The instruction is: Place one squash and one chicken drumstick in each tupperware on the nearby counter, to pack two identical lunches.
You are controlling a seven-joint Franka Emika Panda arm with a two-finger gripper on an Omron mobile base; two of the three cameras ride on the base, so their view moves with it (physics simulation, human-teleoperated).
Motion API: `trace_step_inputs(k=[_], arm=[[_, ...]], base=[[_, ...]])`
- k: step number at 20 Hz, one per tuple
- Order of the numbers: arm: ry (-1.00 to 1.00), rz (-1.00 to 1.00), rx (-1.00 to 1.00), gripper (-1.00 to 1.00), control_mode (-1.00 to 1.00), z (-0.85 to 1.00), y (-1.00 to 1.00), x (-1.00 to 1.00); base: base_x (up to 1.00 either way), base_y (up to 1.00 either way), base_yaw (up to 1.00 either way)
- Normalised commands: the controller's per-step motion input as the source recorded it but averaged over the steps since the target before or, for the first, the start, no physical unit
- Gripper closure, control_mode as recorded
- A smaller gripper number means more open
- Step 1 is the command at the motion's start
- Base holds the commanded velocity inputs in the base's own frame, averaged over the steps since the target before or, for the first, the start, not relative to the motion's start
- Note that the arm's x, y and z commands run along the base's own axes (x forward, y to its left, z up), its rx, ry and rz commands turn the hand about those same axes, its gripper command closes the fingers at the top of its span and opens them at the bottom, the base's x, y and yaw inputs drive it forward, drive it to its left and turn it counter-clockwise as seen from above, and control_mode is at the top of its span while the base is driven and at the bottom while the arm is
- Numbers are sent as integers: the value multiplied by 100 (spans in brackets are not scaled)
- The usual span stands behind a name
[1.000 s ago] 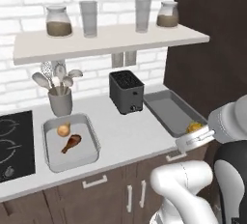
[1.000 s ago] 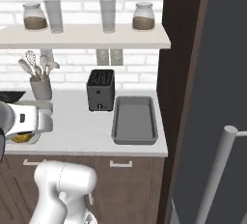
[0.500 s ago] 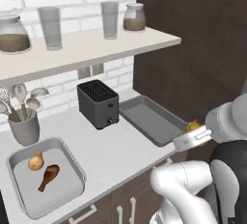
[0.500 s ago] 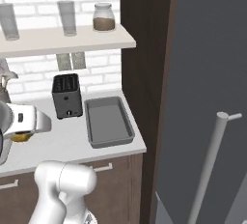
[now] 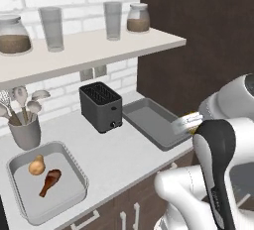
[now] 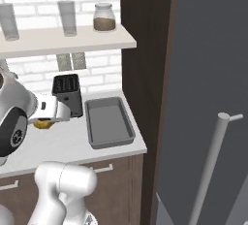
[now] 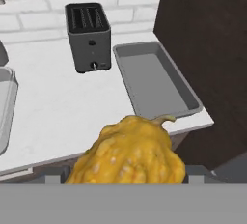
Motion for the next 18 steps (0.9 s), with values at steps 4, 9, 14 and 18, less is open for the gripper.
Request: trace_step_inputs(k=[4, 9, 14, 18], arm=[[1, 0, 0, 100, -100, -56, -27, 89], [5, 0, 0, 100, -100, -50, -7, 94], [5, -1, 0, 100, -100, -36, 0, 85], [8, 0, 0, 100, -100, -28, 0, 71]], base=[[0, 0, 0], [0, 0, 0], [0, 0, 0], [0, 0, 0]])
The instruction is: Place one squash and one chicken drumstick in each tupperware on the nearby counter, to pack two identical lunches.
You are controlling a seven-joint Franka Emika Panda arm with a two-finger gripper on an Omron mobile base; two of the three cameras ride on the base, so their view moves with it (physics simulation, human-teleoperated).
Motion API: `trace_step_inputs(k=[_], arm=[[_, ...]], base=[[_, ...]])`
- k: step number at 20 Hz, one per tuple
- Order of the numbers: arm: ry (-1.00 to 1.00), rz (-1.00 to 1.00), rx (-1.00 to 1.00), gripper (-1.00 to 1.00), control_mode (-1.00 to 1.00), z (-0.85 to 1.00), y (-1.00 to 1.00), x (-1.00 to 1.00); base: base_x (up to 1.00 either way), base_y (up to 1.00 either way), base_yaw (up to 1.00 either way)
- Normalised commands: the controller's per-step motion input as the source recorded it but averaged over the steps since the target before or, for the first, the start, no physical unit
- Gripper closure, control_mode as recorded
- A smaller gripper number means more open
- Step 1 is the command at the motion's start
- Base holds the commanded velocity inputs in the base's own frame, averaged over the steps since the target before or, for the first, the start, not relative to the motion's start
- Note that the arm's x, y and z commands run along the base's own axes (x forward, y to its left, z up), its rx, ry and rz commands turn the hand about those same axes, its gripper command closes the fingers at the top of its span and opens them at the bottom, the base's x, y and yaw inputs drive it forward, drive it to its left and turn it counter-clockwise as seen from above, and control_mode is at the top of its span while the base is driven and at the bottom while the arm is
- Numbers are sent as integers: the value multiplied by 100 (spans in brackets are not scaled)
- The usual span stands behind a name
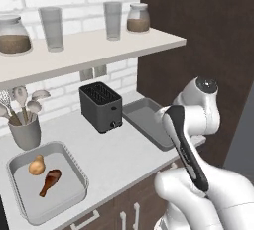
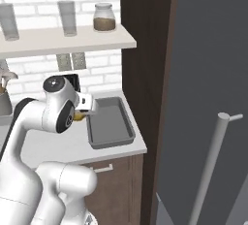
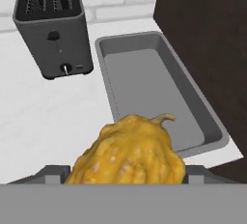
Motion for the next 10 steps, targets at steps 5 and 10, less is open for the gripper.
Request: trace_step_inputs(k=[5, 10], arm=[[8, 0, 0, 100, -100, -37, 0, 68], [2, 0, 0, 100, -100, -44, 0, 64]], base=[[0, 0, 0], [0, 0, 0]])
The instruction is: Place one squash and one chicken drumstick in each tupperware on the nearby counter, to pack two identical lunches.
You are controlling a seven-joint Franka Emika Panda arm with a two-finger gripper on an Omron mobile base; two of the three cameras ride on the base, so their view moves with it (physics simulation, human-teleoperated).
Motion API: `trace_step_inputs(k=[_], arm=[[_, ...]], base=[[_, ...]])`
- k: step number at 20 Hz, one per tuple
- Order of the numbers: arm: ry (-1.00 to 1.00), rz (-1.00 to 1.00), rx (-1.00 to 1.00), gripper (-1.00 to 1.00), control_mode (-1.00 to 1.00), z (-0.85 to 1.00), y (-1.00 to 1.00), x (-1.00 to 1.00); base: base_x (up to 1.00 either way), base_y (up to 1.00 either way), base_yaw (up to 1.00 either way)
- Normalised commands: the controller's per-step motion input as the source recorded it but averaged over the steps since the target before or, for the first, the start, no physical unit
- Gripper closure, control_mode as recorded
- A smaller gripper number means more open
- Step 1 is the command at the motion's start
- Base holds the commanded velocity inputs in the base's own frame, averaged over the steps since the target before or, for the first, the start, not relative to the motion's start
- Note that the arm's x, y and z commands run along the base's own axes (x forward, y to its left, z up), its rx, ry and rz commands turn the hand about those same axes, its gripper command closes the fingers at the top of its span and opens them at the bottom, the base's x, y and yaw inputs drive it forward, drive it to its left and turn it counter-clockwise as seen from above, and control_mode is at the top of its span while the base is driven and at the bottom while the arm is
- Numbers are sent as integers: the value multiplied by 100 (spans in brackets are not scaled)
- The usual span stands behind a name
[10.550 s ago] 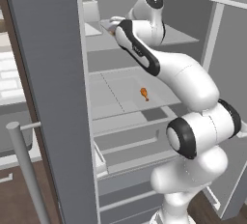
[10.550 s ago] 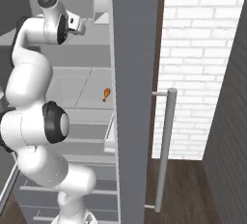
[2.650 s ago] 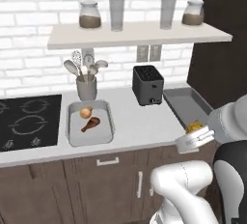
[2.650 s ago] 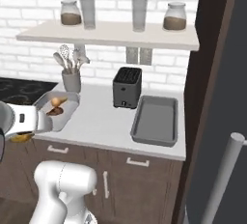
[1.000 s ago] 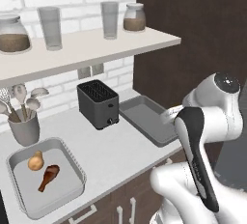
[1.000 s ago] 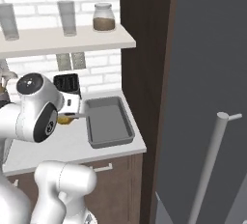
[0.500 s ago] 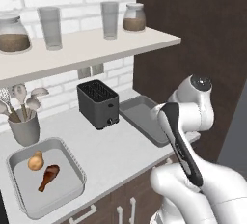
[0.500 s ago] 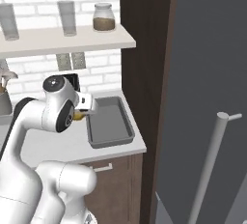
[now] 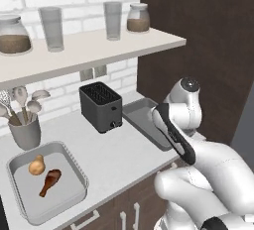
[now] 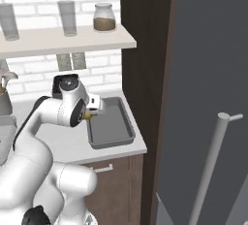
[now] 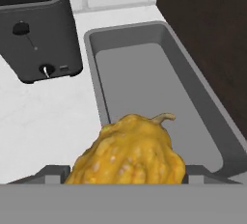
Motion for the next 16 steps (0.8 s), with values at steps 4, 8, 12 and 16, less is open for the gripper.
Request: trace_step_inputs(k=[4, 8, 12, 16], arm=[[0, 0, 0, 100, -100, -39, 0, 64], [0, 0, 0, 100, -100, -34, 0, 60], [0, 0, 0, 100, -100, -32, 0, 58], [1, 0, 0, 100, -100, -32, 0, 59]], base=[[0, 0, 0], [0, 0, 0], [0, 0, 0], [0, 0, 0]])
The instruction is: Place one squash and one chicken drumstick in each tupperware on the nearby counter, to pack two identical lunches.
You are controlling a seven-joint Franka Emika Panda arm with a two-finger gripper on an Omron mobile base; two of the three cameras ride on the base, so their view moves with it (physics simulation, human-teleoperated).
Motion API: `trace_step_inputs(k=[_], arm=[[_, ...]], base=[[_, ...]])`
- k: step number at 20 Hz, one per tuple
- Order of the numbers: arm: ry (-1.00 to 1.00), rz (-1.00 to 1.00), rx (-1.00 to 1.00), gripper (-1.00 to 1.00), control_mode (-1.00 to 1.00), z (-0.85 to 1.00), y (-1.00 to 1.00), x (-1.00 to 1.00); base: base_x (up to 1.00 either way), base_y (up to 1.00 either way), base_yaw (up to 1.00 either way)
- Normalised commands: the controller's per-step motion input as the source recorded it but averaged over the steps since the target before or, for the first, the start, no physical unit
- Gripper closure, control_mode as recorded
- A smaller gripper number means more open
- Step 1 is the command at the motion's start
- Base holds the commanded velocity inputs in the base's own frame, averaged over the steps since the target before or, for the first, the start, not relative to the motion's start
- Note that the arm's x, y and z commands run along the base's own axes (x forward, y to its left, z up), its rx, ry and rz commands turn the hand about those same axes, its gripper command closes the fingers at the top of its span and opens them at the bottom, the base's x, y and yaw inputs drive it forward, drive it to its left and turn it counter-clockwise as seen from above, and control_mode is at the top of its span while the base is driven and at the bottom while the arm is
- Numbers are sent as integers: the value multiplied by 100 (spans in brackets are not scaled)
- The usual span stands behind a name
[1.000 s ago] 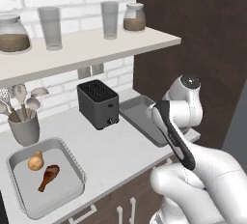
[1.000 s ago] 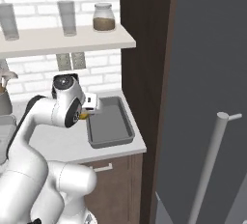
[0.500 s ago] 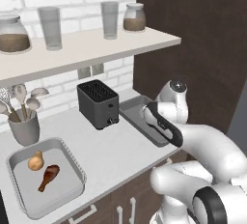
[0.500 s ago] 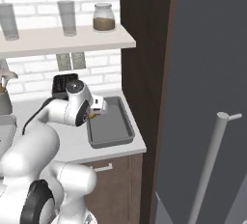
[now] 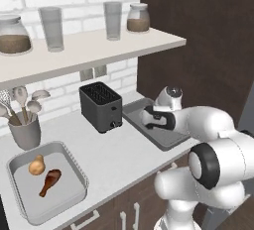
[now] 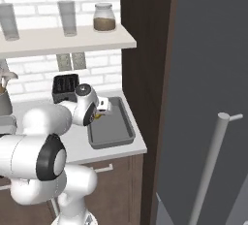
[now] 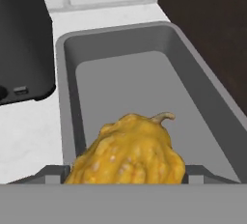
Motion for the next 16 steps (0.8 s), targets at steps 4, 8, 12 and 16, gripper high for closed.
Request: trace_step_inputs(k=[4, 8, 12, 16], arm=[[4, 0, 0, 100, -100, -31, 0, 59], [5, 0, 0, 100, -100, -28, 0, 59], [5, 0, 0, -100, -100, -29, 0, 57], [5, -1, 0, -100, -100, -20, 0, 31]], base=[[0, 0, 0], [0, 0, 0], [0, 0, 0], [0, 0, 0]])
